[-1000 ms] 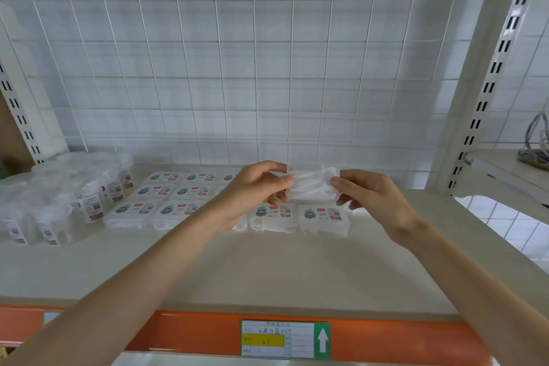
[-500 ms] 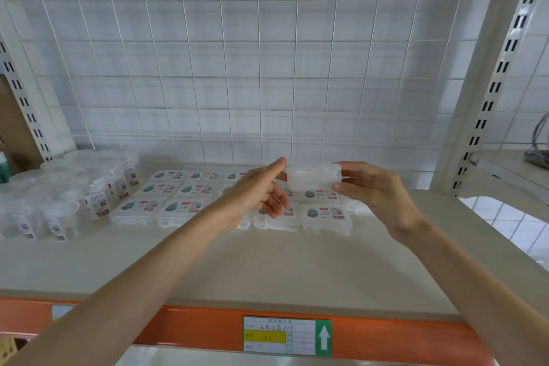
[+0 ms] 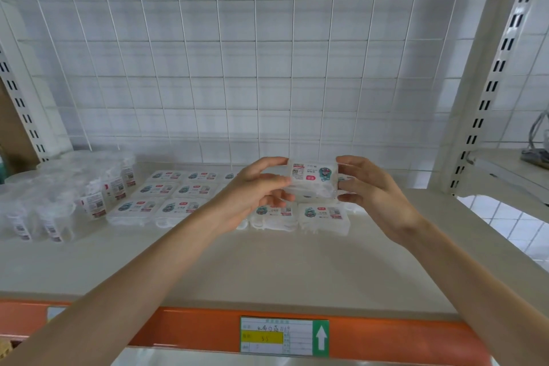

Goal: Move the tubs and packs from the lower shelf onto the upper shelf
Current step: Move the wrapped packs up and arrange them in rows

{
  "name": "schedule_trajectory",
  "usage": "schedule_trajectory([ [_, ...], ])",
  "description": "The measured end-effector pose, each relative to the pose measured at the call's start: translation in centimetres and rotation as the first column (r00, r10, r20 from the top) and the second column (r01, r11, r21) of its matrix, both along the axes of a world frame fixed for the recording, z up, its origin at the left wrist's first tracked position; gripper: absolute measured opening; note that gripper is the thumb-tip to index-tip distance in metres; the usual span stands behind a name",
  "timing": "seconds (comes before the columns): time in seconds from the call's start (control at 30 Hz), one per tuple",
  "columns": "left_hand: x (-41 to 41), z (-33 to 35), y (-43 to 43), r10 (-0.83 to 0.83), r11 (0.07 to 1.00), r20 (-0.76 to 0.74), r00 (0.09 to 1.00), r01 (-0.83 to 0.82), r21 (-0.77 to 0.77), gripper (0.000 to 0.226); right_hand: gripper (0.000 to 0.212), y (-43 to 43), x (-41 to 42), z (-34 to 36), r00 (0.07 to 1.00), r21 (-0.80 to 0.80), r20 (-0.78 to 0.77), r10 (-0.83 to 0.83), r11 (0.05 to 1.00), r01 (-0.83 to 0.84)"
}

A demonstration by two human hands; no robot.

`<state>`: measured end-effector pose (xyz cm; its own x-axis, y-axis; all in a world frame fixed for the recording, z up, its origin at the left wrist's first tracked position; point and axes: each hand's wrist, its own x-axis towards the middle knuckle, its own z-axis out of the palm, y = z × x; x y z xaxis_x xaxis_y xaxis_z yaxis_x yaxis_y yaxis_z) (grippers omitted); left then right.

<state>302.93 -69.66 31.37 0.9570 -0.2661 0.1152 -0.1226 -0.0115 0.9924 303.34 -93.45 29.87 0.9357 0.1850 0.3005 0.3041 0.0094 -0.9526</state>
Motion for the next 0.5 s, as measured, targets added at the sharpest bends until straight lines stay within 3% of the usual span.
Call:
schedule_trajectory([
  [0.1,-0.13,-0.11,-0.18,-0.015,0.999,0.047,0.999,0.013,0.041,0.043,0.037,0.25,-0.02,0.16,0.995,0.050,-0.079,-0.060,0.997,0.064],
  [0.33,-0.28,-0.50,-0.45,-0.058,0.993,0.097,0.994,0.048,0.109,0.039,0.024,0.43,-0.21,0.00,0.997,-0.163,-0.072,0.003,0.986,-0.015],
  [0.5,-0.20,-0.55,-0.64,-0.008,0.997,0.091,0.996,0.002,0.075,0.034,0.029,0.46,-0.27,0.14,0.997,-0.127,-0.071,-0.014,0.992,0.005],
])
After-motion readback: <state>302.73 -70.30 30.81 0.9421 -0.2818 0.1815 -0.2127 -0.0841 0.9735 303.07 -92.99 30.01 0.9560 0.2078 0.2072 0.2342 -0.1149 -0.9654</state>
